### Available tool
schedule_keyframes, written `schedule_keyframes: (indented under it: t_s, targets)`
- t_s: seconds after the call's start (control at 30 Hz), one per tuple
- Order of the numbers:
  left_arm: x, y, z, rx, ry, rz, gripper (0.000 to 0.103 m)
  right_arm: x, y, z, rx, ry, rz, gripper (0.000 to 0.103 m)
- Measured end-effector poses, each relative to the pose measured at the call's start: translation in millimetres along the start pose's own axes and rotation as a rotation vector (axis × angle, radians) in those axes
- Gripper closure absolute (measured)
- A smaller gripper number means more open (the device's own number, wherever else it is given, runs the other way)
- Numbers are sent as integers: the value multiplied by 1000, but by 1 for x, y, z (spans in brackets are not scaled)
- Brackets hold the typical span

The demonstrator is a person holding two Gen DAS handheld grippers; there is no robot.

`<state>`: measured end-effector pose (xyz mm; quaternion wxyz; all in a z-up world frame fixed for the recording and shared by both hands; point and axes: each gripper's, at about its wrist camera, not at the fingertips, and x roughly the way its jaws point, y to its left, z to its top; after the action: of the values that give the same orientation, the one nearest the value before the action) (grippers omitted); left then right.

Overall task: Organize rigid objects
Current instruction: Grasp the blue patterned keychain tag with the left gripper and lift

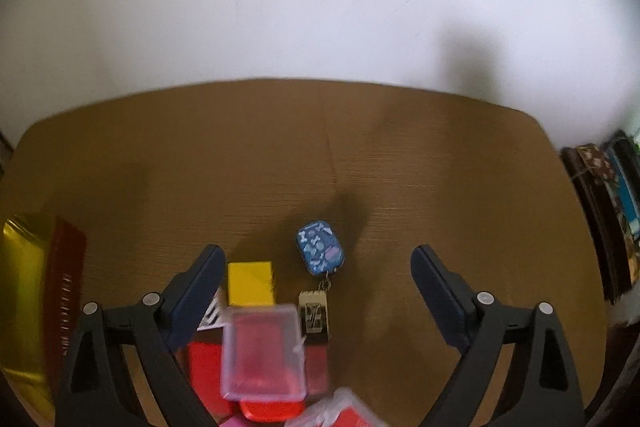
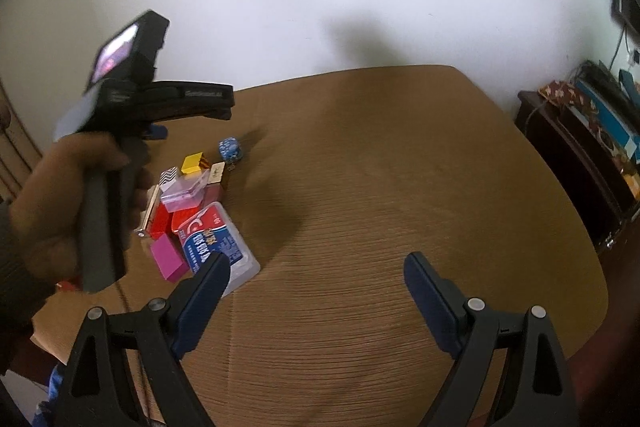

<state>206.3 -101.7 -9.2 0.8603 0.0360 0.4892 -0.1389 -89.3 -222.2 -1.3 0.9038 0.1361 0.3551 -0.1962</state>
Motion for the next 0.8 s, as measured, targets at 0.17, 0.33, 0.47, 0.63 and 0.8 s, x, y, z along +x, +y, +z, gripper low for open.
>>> schedule_keyframes:
  t_s: [0.17,0.33,0.47,0.63,0.8]
  targets:
    - [26,-11,9,-14,67,22,29,1,-15,2,40,-24,14,12]
    - [46,-13,15,-25,112,29,43,3,-27,4,70,-43,17,12]
    - [42,-5,20,-46,152,35,68,4,-25,5,58,-40,10,12]
    - [32,4,26,-51,153,33,75,8,-19,5,44,-20,11,12]
    - [10,5,24,-2,72,14,75,5,-19,5,38,-24,3,12]
